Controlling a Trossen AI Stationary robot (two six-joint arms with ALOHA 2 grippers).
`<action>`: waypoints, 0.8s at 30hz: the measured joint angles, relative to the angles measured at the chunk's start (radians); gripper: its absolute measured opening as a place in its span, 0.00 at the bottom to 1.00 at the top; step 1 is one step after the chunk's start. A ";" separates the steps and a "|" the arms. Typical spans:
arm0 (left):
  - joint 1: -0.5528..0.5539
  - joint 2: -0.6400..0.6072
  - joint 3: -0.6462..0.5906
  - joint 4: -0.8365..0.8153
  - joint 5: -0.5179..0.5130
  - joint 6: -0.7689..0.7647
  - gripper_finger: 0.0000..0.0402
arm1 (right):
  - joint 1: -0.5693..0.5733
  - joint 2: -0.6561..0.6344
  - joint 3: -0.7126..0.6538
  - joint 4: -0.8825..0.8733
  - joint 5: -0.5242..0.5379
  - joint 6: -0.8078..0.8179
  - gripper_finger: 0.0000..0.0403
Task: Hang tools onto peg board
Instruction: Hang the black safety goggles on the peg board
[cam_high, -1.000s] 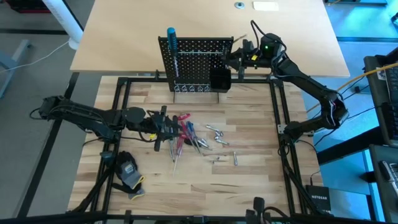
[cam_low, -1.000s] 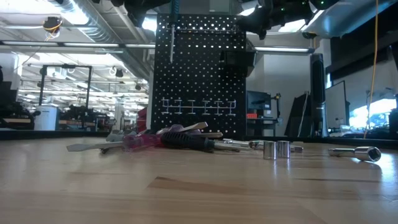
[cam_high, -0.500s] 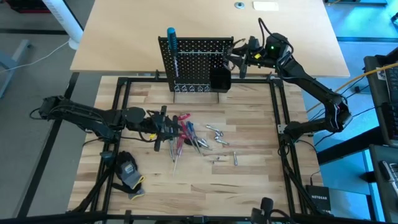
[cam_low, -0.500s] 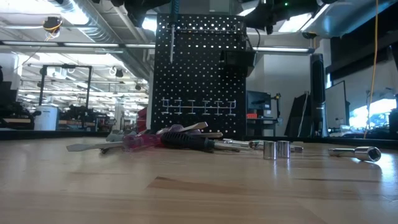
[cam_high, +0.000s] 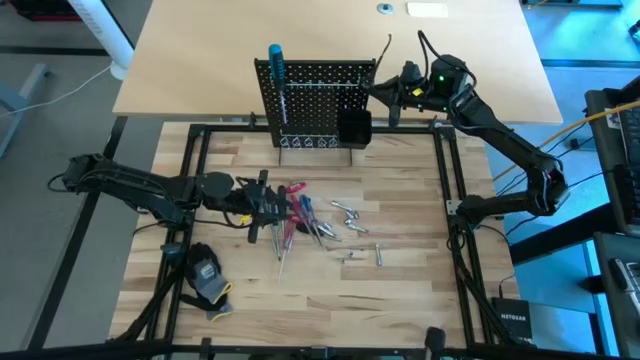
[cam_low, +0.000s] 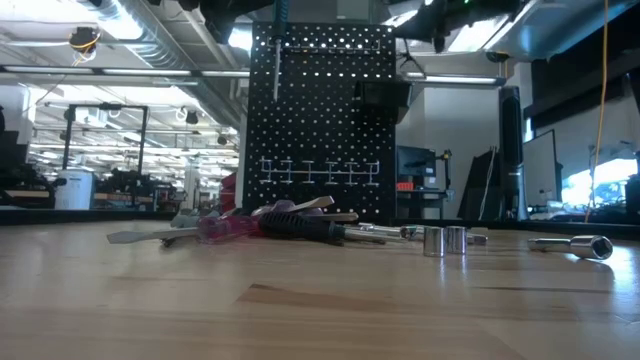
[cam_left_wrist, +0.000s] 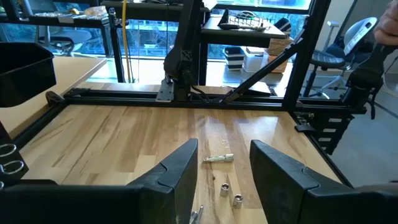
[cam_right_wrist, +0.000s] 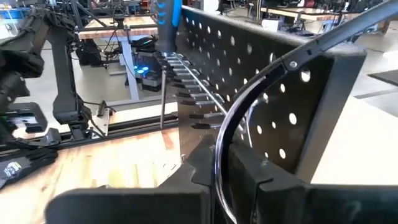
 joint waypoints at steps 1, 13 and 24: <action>0.000 0.000 0.000 0.000 0.000 0.000 0.34 | 0.009 -0.015 0.000 -0.012 0.016 -0.003 0.06; 0.000 0.000 0.002 0.104 0.000 0.042 0.34 | 0.264 -0.220 0.000 -0.244 0.034 -0.003 0.04; 0.000 0.014 0.103 0.352 -0.042 0.233 0.34 | 0.779 -0.206 -0.026 -0.335 0.207 -0.062 0.04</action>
